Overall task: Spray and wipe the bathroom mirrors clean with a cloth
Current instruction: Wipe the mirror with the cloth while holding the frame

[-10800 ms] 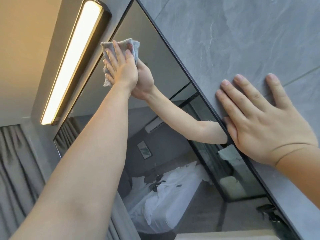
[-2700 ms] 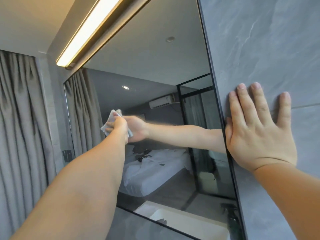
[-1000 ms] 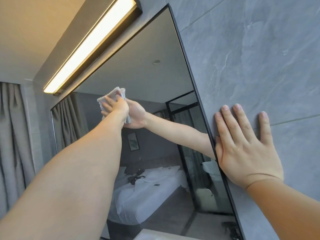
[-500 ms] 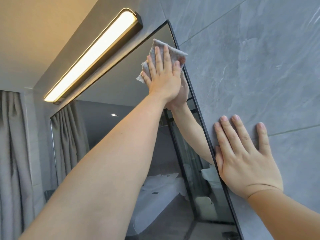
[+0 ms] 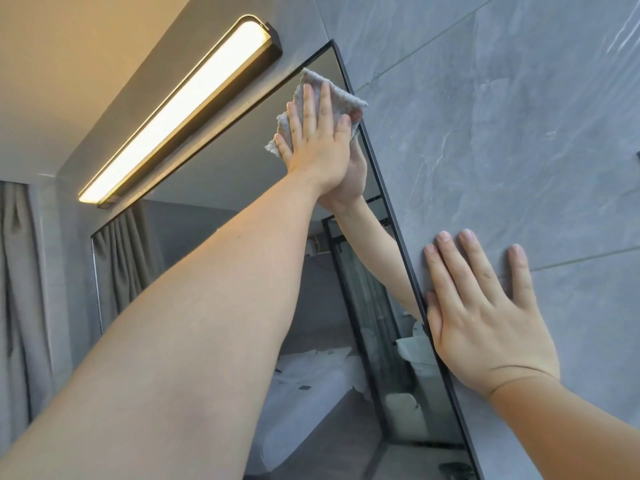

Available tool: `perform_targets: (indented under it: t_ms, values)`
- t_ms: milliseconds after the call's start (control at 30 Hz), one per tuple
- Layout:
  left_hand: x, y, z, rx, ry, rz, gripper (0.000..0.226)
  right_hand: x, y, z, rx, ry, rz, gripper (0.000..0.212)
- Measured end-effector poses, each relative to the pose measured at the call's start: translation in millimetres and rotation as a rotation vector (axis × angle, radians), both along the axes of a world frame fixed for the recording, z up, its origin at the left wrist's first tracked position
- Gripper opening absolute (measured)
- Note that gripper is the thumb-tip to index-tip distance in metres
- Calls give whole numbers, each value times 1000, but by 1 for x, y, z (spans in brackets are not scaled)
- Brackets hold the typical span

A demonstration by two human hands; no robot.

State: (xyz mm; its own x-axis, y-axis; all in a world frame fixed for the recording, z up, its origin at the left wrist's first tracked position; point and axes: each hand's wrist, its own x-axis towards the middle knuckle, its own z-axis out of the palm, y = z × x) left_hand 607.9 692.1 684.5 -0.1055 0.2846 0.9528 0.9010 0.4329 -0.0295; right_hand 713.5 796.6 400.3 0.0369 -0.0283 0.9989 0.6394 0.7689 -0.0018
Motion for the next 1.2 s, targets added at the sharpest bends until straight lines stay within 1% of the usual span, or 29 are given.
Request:
perform_targets:
  t_ms: [67, 200, 267, 300, 433, 533, 700, 767, 867, 1000, 1200]
  values:
    - [-1, 0, 8, 67, -78, -9, 59, 1, -1, 1, -3, -11, 5, 60]
    - [13, 6, 27, 256, -392, 15, 59, 0, 0, 0, -6, -16, 16, 60]
    - [30, 10, 37, 287, -474, 25, 60, 1, 0, 1, -2, -22, 15, 61]
    - [38, 13, 39, 266, -455, 15, 59, 1, 1, 1, 0, -25, 13, 61]
    - [52, 27, 39, 112, -239, -30, 56, 1, 0, 1, -9, -25, 7, 61]
    - [47, 27, 39, 91, -209, -15, 57, 1, 1, 1, -7, -23, 10, 61]
    - [31, 17, 46, 71, -161, -55, 56, 1, 1, 0, -2, -13, 14, 61]
    - [13, 10, 47, 114, -183, -58, 57, 1, 1, 1, -2, -9, 4, 61]
    - [-21, -6, 45, 208, -273, -25, 58, 0, 0, 1, 5, -12, -9, 61]
    - [-68, -37, 41, 260, -346, 35, 60, -1, 2, 0, 27, 12, 4, 60]
    - [-100, -56, 35, 297, -341, 54, 60, -4, 2, 0, 38, 9, -24, 59]
